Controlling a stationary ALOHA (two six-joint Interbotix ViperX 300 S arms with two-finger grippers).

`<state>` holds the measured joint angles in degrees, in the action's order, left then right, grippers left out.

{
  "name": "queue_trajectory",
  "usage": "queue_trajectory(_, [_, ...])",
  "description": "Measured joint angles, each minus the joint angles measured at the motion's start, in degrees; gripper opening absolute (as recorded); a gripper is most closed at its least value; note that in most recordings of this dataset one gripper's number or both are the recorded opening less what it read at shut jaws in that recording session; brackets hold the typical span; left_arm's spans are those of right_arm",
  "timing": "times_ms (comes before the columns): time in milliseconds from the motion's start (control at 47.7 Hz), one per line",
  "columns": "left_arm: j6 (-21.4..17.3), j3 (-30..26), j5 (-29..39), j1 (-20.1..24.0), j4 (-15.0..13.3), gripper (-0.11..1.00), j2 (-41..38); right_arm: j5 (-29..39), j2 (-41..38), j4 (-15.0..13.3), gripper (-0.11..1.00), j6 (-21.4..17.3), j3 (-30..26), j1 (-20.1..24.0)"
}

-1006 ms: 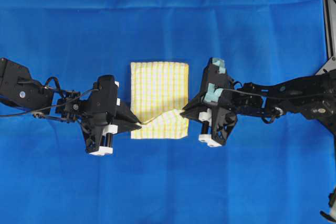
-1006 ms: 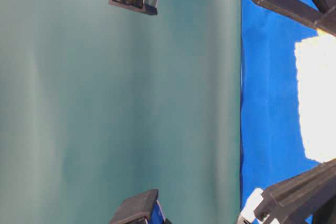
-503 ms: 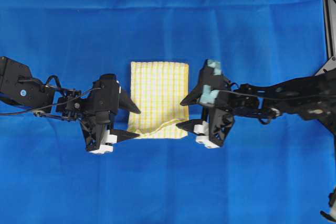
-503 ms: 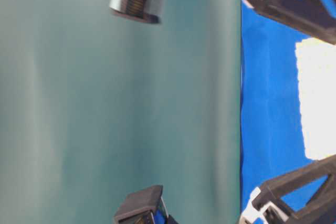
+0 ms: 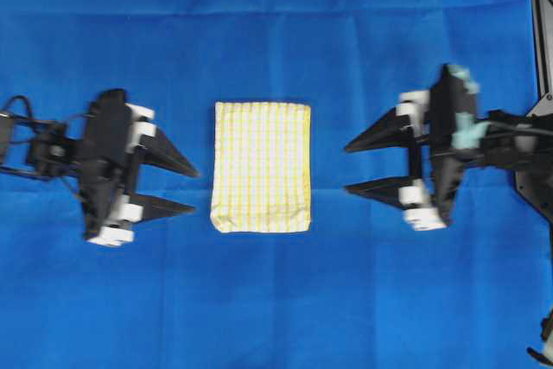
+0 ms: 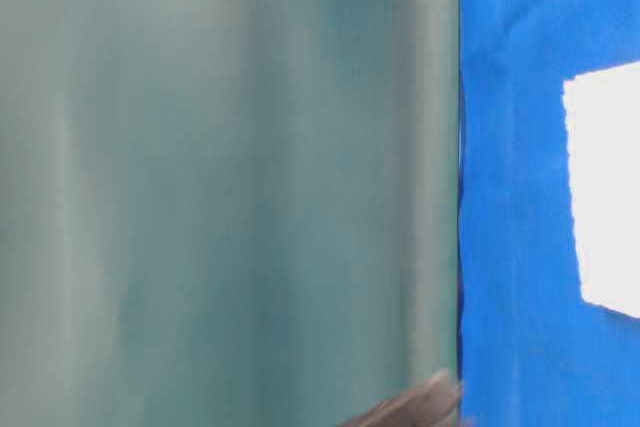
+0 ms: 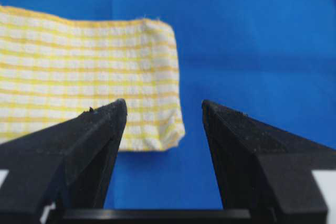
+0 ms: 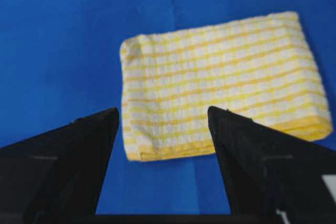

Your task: Fold the yellow towel.

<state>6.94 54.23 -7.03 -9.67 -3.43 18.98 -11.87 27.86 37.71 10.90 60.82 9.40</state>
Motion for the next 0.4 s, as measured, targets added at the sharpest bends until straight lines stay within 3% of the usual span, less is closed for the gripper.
queue_trajectory(398, [-0.8,10.8,-1.8,1.0,0.1,0.52,19.2,6.5,21.3,0.0,0.69,8.3,7.2,-1.1])
